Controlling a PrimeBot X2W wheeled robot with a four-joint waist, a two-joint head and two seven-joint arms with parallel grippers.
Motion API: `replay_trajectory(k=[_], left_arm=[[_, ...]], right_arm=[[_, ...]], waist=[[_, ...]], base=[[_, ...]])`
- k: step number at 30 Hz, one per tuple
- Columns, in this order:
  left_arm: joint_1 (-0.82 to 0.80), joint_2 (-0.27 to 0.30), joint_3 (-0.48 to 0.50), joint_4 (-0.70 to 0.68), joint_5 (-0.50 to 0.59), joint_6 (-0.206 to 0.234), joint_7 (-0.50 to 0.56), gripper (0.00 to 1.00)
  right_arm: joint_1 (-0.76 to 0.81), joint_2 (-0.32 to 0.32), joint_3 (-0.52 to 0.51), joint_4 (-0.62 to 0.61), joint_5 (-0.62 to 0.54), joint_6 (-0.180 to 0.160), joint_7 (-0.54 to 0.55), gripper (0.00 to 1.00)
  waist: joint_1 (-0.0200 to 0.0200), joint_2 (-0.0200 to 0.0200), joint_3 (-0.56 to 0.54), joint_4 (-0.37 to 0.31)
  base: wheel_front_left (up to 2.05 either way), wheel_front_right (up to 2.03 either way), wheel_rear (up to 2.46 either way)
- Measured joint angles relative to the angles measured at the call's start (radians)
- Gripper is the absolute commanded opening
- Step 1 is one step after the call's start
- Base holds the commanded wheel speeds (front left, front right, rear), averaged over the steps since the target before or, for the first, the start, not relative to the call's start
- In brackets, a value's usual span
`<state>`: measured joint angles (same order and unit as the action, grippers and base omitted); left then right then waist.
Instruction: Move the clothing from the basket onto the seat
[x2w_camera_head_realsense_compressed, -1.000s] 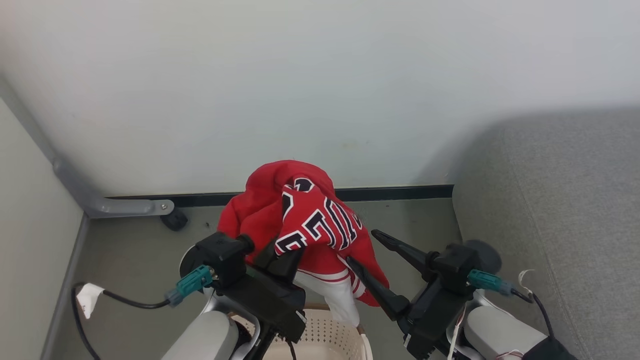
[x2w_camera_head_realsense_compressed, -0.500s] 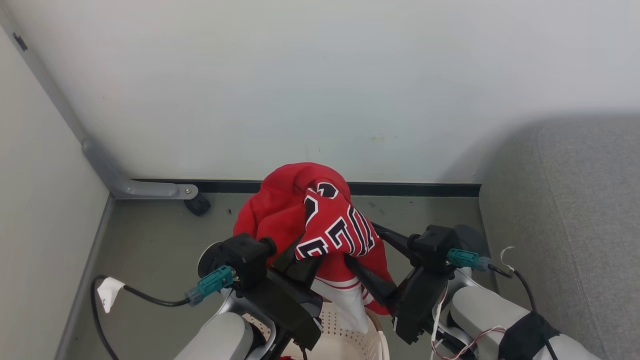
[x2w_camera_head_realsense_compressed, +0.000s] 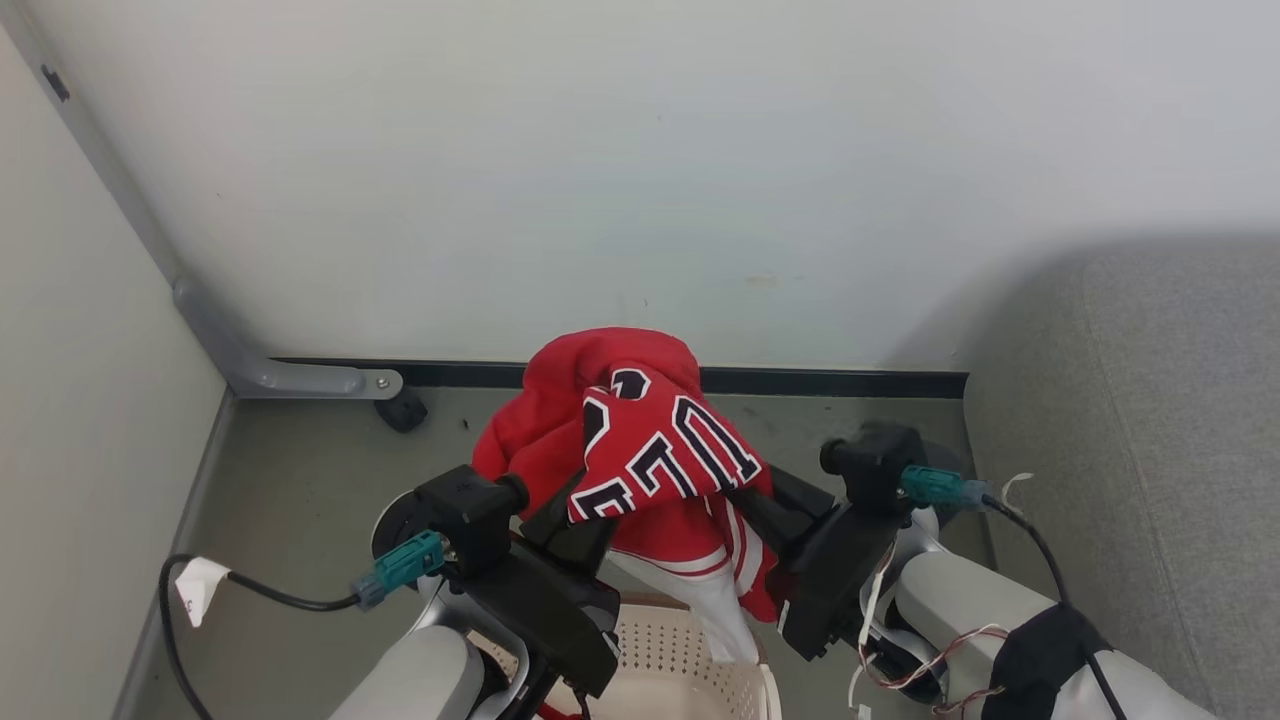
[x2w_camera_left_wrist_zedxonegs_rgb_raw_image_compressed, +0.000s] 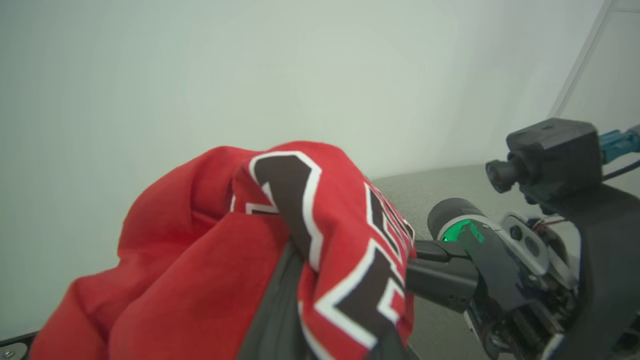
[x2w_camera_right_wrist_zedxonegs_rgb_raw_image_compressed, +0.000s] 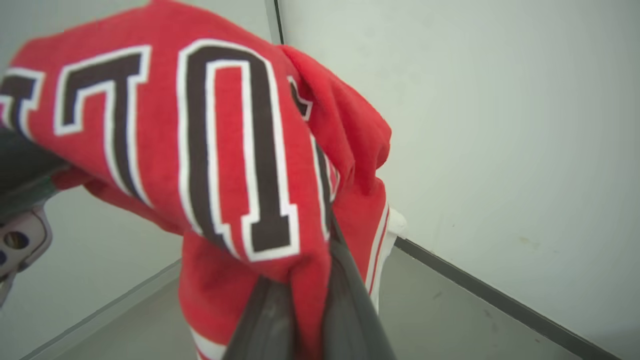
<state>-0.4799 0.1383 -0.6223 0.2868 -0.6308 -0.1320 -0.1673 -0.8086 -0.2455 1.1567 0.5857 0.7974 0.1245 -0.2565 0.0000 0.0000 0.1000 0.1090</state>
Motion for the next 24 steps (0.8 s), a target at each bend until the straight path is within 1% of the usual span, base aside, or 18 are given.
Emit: replay_trajectory(k=[2, 4, 5, 6, 7, 8, 9, 14, 16, 18, 24], left_arm=[[0.002, 0.008, -0.002, 0.009, 0.001, 0.001, 0.003, 0.00], [0.012, 0.014, -0.005, 0.017, 0.003, 0.003, 0.007, 0.09], [0.019, 0.016, -0.009, 0.021, 0.003, 0.008, 0.007, 0.11], [0.027, 0.017, -0.014, 0.025, 0.003, 0.008, 0.008, 0.15], [0.035, 0.017, -0.018, 0.026, 0.003, 0.008, 0.008, 0.24], [0.040, 0.018, -0.023, 0.028, 0.005, 0.008, 0.008, 0.60], [0.043, 0.018, -0.026, 0.030, 0.007, 0.008, 0.008, 1.00], [0.048, 0.028, -0.037, 0.021, 0.009, 0.008, 0.008, 1.00], [0.056, 0.041, -0.059, 0.014, 0.027, 0.008, 0.009, 1.00], [0.062, 0.048, -0.073, -0.003, 0.036, 0.008, 0.012, 1.00], [0.080, 0.064, -0.069, -0.048, 0.038, 0.008, 0.006, 1.00]], right_arm=[[0.000, 0.000, -0.021, -0.001, 0.030, 0.000, 0.000, 0.00], [0.002, 0.000, -0.043, -0.008, 0.058, 0.000, 0.000, 0.00], [0.002, -0.001, -0.052, -0.013, 0.073, 0.000, 0.000, 0.00], [0.002, -0.001, -0.058, -0.019, 0.084, 0.000, 0.000, 0.00], [0.004, -0.001, -0.064, -0.024, 0.094, 0.000, 0.000, 0.00], [0.005, -0.001, -0.072, -0.026, 0.103, 0.000, 0.000, 0.00], [0.006, -0.001, -0.078, -0.026, 0.111, 0.000, 0.000, 0.00], [0.015, -0.011, -0.128, -0.020, 0.151, 0.000, 0.000, 0.00], [0.015, -0.015, -0.148, -0.010, 0.161, 0.000, 0.000, 0.00], [0.015, -0.020, -0.153, -0.006, 0.163, 0.000, 0.000, 0.00], [0.021, -0.029, -0.174, -0.013, 0.171, 0.000, 0.000, 0.00]], waist=[[0.0000, 0.0000, -0.001, -0.004], [0.0000, 0.0000, -0.002, -0.008], [0.0000, 0.0000, -0.003, -0.010], [0.0000, 0.0000, -0.004, -0.012], [0.0000, 0.0000, -0.005, -0.014], [0.0000, 0.0000, -0.005, -0.017], [0.0000, 0.0000, -0.006, -0.019], [0.0000, 0.0000, -0.010, -0.029], [0.0000, 0.0000, -0.012, -0.033], [0.0000, 0.0000, -0.013, -0.038], [0.0000, 0.0000, -0.017, -0.061]], base=[[0.00, 0.00, 0.00], [0.00, 0.00, 0.00], [0.00, 0.00, 0.00], [0.00, 0.00, 0.00], [0.00, 0.00, 0.00], [0.00, 0.00, 0.00], [0.00, 0.00, 0.00], [0.00, 0.00, 0.00], [0.00, 0.00, 0.00], [0.00, 0.00, 0.00], [0.00, 0.00, 0.00]])
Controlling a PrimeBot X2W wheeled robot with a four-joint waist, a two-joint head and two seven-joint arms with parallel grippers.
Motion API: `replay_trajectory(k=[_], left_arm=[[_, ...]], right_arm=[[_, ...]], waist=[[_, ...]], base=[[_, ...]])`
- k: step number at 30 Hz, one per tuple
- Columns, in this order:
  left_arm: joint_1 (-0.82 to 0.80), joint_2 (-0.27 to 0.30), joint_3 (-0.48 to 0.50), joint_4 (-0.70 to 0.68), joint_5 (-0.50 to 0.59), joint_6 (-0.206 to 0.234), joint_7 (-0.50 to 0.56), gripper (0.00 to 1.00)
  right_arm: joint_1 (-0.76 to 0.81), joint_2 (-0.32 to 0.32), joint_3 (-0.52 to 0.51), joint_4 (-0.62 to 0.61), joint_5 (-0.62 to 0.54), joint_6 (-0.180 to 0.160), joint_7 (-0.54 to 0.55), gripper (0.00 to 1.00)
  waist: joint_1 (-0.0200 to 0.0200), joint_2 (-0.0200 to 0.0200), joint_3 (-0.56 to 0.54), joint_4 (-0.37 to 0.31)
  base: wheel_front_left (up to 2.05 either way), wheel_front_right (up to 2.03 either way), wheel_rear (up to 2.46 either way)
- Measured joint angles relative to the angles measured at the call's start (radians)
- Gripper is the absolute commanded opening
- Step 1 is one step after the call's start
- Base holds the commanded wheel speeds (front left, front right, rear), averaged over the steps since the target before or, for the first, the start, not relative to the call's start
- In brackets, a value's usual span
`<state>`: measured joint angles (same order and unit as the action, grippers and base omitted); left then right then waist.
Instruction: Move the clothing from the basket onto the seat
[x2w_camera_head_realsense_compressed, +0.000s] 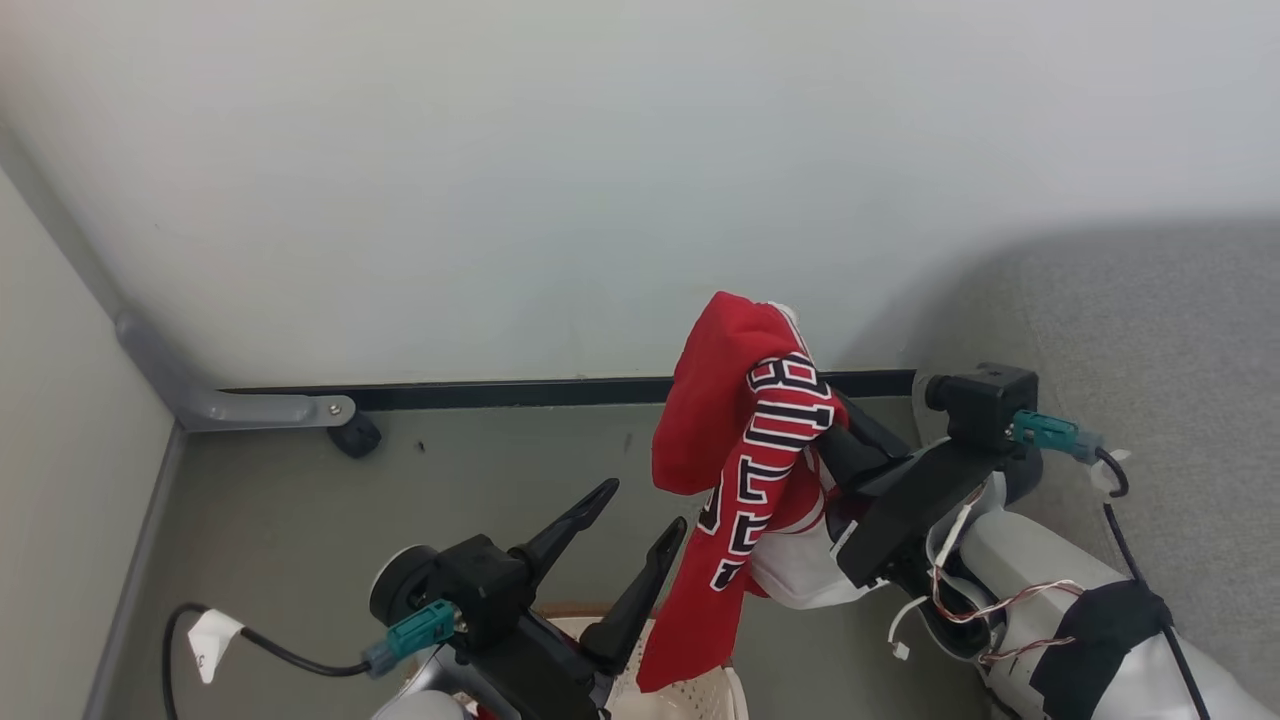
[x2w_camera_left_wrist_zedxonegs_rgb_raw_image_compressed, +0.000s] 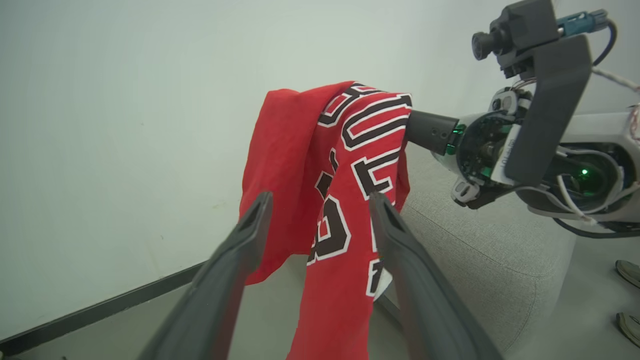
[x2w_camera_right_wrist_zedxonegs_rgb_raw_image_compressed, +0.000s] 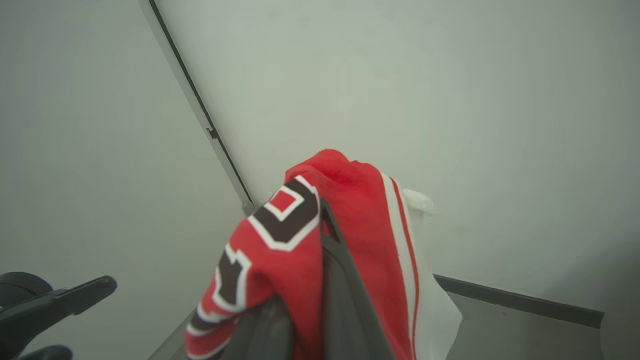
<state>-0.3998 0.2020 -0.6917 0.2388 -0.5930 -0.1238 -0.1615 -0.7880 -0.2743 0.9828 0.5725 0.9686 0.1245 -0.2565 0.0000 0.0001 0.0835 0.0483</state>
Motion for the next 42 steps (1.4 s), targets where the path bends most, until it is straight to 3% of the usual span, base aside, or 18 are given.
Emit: replay_trajectory(k=[10, 21, 42], left_arm=[[0.020, 0.038, 0.009, -0.033, 0.028, 0.010, -0.009, 1.00], [0.039, 0.073, 0.023, -0.061, 0.036, 0.021, -0.015, 1.00], [0.034, 0.090, 0.021, -0.094, 0.048, 0.024, -0.007, 1.00]], right_arm=[[0.065, -0.060, -0.085, -0.052, 0.005, 0.000, 0.000, 0.00], [0.160, -0.137, -0.212, -0.170, -0.040, 0.000, 0.000, 0.00], [0.302, -0.183, -0.428, -0.391, -0.122, -0.024, 0.000, 0.00]], waist=[[0.0000, 0.0000, -0.004, -0.073], [0.0000, 0.0000, 0.002, -0.201], [0.0000, 0.0000, 0.052, -0.411]], base=[[0.00, 0.00, 0.00], [0.00, 0.00, 0.00], [0.00, 0.00, 0.00]])
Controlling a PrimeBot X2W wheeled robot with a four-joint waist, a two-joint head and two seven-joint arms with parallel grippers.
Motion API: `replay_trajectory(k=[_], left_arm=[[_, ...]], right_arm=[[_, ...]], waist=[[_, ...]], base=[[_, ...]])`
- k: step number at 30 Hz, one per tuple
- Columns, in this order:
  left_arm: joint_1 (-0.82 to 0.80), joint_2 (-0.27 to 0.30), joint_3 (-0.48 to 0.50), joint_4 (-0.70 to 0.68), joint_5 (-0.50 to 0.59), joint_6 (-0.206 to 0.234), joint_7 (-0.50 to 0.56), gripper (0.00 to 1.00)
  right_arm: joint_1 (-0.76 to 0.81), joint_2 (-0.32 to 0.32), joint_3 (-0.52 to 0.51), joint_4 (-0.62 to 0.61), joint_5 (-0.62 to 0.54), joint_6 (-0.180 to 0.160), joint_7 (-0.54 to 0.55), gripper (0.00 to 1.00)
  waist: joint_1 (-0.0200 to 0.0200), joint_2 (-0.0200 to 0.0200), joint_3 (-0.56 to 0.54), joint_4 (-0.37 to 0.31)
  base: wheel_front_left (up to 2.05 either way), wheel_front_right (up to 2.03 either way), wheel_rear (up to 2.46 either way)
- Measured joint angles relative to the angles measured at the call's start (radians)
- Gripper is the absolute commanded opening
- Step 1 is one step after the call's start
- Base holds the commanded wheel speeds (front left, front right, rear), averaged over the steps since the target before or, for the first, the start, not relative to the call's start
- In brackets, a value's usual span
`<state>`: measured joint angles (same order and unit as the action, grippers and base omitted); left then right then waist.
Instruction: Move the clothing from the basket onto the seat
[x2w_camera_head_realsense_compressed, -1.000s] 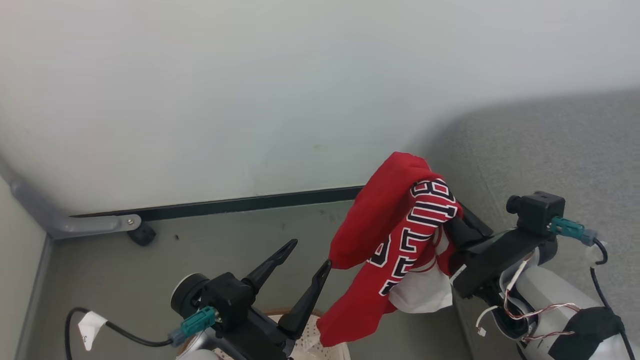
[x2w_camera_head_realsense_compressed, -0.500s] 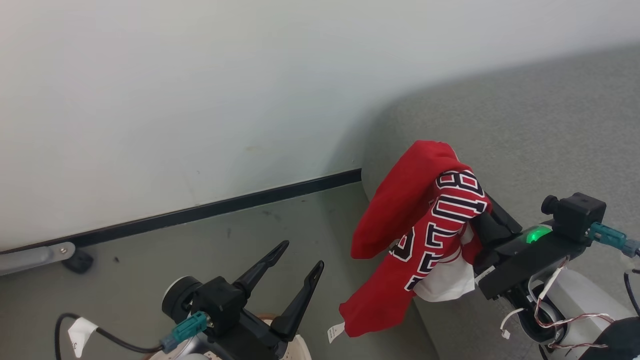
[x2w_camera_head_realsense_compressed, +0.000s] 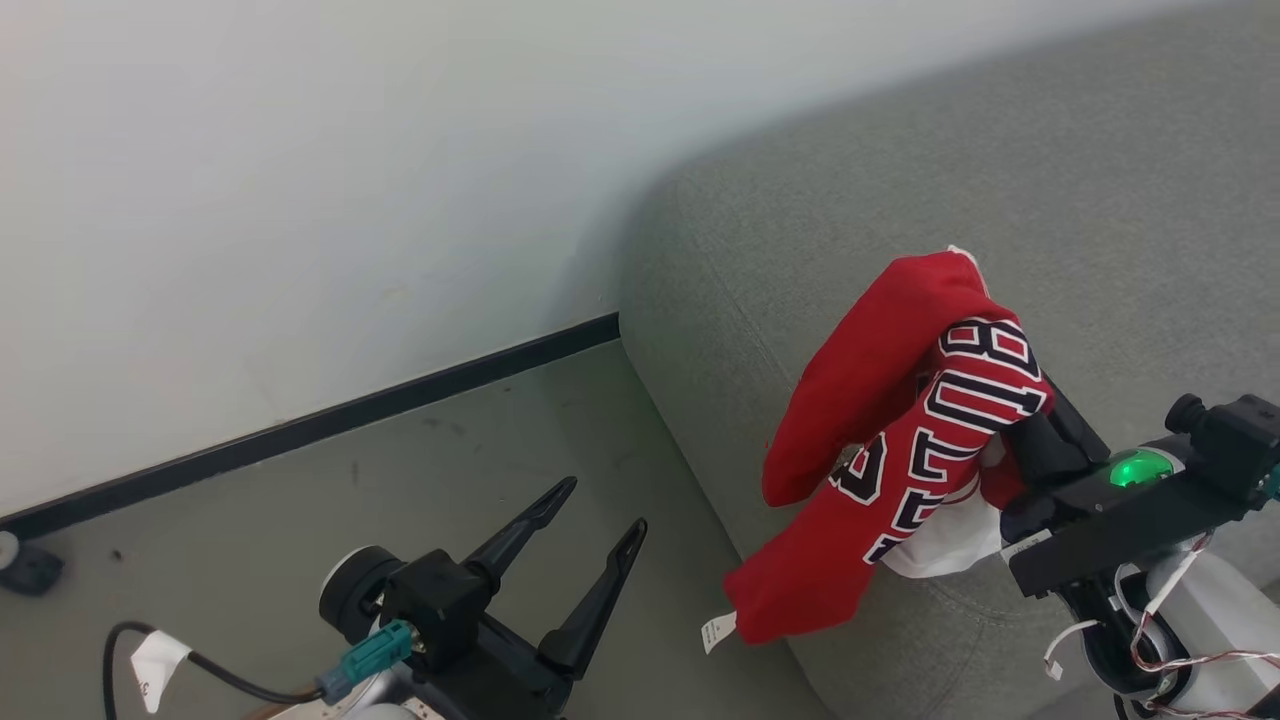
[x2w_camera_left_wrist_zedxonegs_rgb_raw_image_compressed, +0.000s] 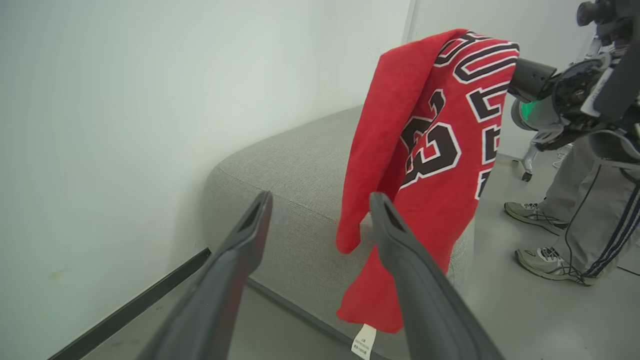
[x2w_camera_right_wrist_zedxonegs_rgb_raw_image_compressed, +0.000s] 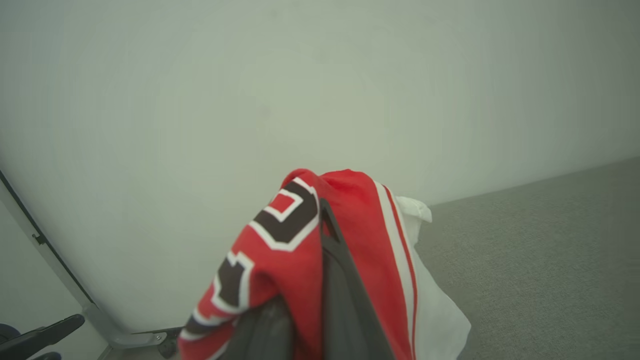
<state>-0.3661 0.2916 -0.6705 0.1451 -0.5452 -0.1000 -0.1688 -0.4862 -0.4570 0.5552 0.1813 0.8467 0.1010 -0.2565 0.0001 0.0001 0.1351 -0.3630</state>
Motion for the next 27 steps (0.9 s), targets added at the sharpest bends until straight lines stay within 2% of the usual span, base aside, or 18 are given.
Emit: replay_trajectory(k=[12, 22, 27], left_arm=[[-0.022, -0.007, -0.012, 0.001, 0.002, -0.002, 0.009, 1.00], [-0.040, -0.010, -0.022, 0.000, 0.002, -0.005, 0.019, 1.00], [-0.058, -0.012, -0.031, -0.002, 0.003, -0.006, 0.027, 1.00]], right_arm=[[0.053, 0.021, -0.111, -0.077, 0.001, 0.005, 0.000, 0.00], [0.021, 0.021, -0.175, -0.115, 0.003, 0.014, 0.000, 0.00], [-0.071, -0.022, -0.207, -0.071, 0.007, 0.022, 0.000, 0.00]], waist=[[0.0000, 0.0000, 0.021, -0.082], [0.0000, 0.0000, 0.040, -0.088], [0.0000, 0.0000, 0.061, -0.082]], base=[[0.00, 0.00, 0.00], [0.00, 0.00, 0.00], [0.00, 0.00, 0.00]])
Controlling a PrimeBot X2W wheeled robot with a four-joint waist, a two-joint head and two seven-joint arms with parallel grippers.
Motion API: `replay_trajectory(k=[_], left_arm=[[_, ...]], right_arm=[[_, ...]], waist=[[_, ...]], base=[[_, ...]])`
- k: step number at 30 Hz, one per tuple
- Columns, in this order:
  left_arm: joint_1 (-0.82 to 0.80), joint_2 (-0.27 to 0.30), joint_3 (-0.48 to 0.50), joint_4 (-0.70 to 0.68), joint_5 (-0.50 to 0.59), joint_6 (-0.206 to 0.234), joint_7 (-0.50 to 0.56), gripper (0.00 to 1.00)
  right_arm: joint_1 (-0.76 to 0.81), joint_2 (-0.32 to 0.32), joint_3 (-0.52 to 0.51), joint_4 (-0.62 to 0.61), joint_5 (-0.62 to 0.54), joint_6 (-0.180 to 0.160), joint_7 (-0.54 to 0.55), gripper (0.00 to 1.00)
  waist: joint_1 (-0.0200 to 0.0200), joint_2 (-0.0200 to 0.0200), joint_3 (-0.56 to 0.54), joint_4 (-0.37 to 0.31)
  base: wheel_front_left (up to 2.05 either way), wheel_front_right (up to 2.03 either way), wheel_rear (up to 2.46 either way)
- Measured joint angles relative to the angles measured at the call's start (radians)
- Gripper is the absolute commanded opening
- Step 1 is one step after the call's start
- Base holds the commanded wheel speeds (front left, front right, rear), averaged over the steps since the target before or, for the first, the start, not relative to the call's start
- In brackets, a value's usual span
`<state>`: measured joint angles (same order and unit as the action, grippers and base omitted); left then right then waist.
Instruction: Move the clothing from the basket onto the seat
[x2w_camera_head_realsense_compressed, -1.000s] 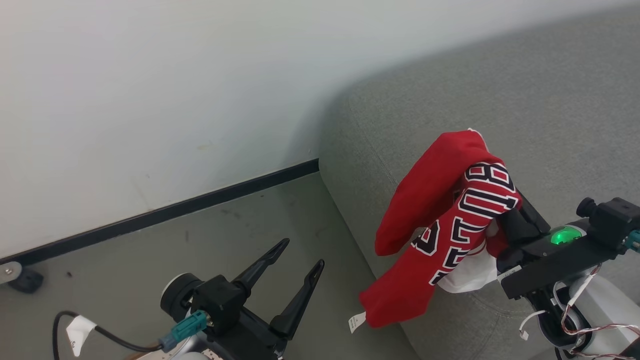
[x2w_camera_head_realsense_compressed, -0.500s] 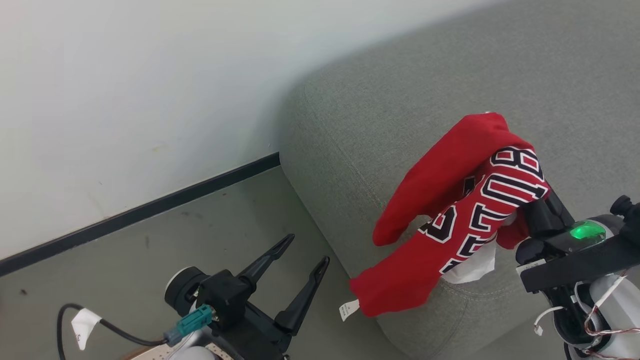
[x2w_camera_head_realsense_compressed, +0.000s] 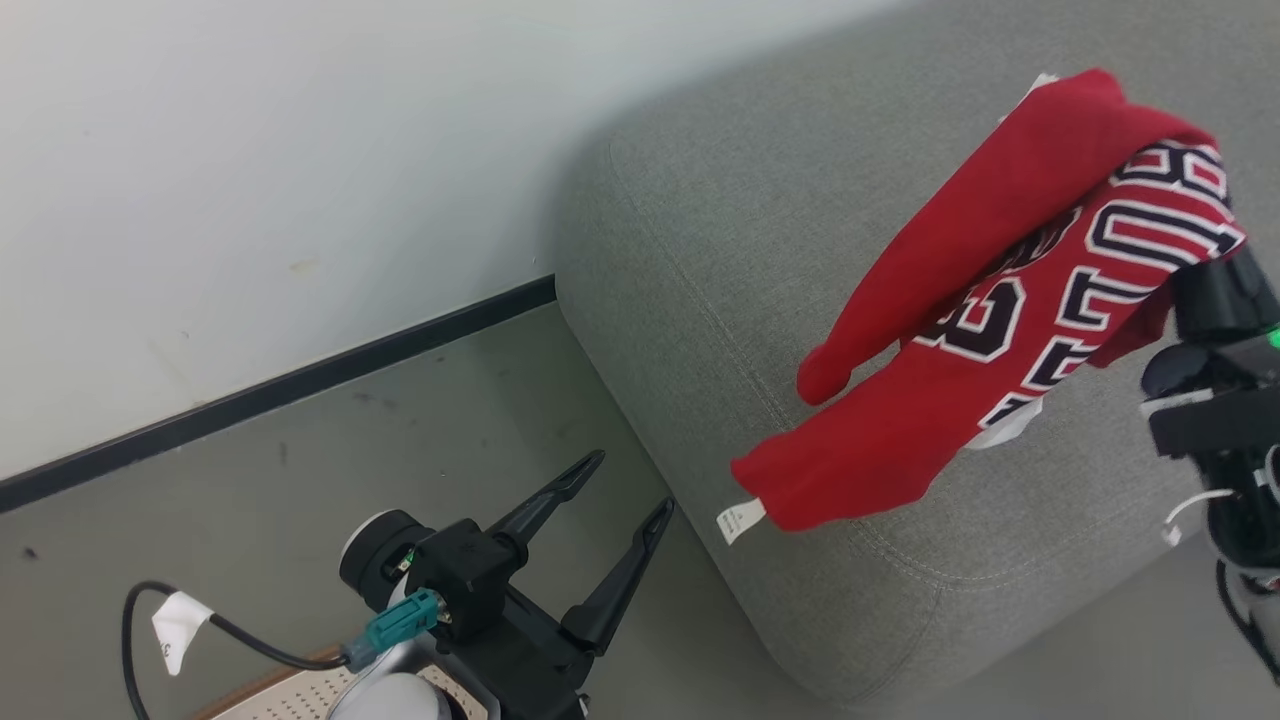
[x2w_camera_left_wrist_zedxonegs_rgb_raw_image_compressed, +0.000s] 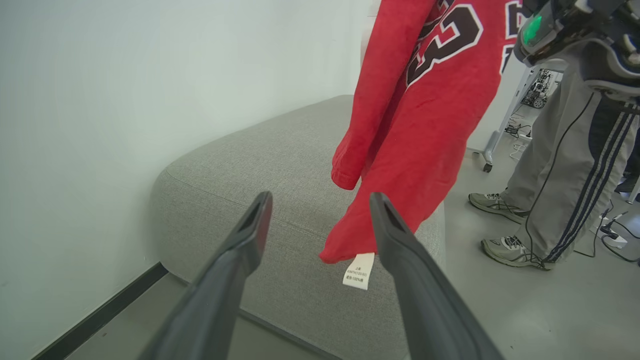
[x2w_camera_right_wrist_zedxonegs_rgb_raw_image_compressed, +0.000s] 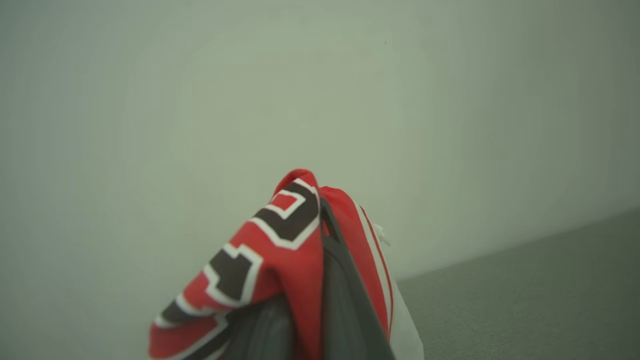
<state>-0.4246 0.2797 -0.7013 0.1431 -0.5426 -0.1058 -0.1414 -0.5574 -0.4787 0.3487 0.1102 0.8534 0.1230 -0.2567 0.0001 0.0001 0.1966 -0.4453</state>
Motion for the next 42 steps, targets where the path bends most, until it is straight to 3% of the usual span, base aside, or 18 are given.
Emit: replay_trajectory(k=[8, 19, 26, 36, 42], left_arm=[[-0.016, 0.012, -0.007, -0.028, 0.009, 0.000, 0.024, 1.00], [-0.071, 0.031, -0.018, -0.073, 0.018, -0.002, 0.071, 1.00], [-0.098, 0.045, -0.018, -0.089, 0.037, -0.009, 0.091, 1.00], [-0.137, 0.064, -0.013, -0.117, 0.044, -0.009, 0.105, 1.00], [-0.167, 0.063, -0.014, -0.103, 0.044, -0.009, 0.104, 1.00]], right_arm=[[-0.154, -0.085, -0.053, 0.151, 0.023, 0.001, 0.000, 0.00], [-0.317, -0.172, -0.028, 0.395, 0.028, 0.001, 0.009, 0.00], [-0.409, -0.214, -0.091, 0.551, 0.015, 0.000, 0.008, 0.00], [-0.541, -0.211, -0.113, 0.675, -0.032, -0.066, 0.007, 0.00], [-0.545, -0.182, -0.025, 0.817, -0.119, -0.104, 0.001, 0.00]], waist=[[0.0000, 0.0000, 0.050, 0.017], [0.0001, 0.0000, 0.155, 0.052], [0.0001, 0.0001, 0.230, 0.090], [0.0000, 0.0001, 0.326, 0.147], [0.0001, 0.0001, 0.371, 0.179]], base=[[0.00, 0.00, 0.00], [0.00, 0.00, 0.00], [0.00, 0.00, 0.00], [0.00, 0.00, 0.00], [0.00, 0.00, 0.00]])
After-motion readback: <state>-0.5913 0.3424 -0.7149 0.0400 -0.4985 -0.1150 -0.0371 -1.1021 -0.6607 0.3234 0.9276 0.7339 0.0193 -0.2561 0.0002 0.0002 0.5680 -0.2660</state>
